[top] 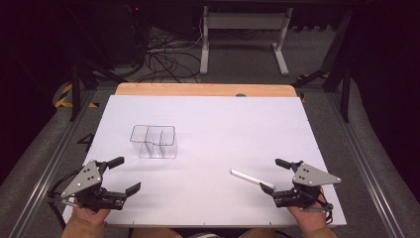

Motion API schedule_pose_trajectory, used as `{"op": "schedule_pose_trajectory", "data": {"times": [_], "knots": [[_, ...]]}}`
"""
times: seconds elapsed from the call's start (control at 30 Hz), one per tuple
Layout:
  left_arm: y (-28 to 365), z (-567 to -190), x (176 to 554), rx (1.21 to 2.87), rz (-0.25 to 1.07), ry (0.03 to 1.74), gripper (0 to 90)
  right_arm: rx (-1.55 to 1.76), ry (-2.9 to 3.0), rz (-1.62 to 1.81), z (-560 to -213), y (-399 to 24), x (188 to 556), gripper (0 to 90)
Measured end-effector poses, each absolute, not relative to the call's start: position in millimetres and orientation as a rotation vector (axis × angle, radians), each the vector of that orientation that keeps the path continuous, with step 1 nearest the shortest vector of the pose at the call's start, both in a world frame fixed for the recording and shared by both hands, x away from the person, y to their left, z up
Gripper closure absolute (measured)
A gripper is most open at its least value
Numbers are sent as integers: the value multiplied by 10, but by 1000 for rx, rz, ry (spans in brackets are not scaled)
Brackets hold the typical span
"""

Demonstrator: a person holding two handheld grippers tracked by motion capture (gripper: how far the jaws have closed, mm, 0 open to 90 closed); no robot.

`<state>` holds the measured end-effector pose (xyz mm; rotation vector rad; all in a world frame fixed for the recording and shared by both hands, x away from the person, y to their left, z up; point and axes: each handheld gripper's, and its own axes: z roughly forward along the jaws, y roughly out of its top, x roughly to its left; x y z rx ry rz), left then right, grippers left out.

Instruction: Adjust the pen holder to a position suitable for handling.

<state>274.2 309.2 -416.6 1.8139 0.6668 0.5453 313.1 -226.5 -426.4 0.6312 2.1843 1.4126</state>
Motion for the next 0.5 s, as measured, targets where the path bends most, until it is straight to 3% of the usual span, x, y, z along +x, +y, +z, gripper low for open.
{"op": "schedule_pose_trajectory", "data": {"times": [0.5], "knots": [[3019,-4008,2854,1867,552,622,127,636,2191,1423,-4278,-2267,3147,123]]}}
